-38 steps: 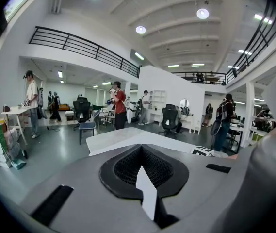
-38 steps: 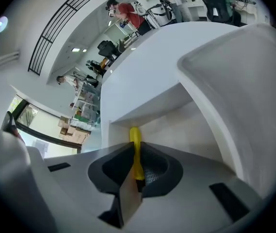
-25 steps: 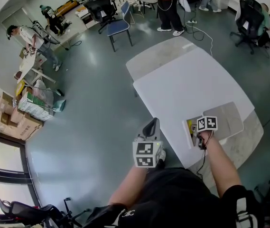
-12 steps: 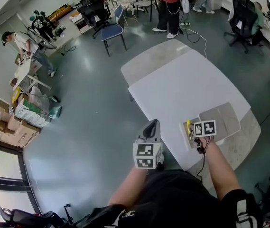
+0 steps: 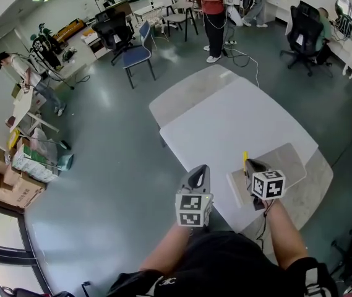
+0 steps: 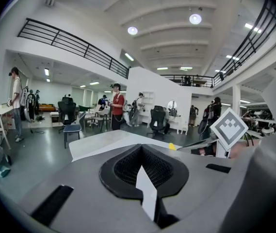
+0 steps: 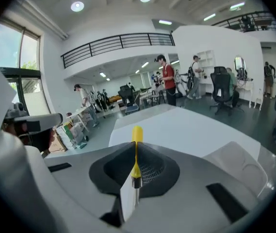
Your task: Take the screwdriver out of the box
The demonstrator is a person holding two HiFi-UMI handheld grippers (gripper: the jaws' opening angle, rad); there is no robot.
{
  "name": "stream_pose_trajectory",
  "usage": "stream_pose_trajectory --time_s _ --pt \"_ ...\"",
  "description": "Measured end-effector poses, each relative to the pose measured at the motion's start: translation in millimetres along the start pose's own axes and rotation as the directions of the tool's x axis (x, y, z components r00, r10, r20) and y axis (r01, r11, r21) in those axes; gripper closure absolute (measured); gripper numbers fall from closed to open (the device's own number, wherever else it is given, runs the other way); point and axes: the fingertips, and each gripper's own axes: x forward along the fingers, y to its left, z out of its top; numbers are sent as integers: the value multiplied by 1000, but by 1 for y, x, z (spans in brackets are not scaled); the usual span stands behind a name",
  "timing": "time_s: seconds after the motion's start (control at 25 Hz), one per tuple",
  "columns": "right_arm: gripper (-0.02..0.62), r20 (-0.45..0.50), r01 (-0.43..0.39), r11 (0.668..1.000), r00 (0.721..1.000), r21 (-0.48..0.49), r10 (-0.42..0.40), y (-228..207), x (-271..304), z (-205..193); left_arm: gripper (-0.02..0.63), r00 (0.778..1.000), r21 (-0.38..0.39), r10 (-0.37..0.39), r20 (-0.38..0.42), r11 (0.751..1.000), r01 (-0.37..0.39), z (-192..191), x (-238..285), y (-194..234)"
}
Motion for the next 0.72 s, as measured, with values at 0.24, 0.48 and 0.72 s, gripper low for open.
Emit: stream_pose_trajectory --time_s 0.24,0.48,0.72 --pt "575 255 111 987 964 -117 -78 7 -43 48 600 998 28 -61 9 998 60 0 16 -13" --pt "575 454 241 961 877 -136 -156 -1 -93 96 600 990 59 -137 42 989 135 27 38 -33" --pt "575 557 332 941 795 -70 -239 -19 -136 95 600 980 72 -193 55 979 189 37 47 -57"
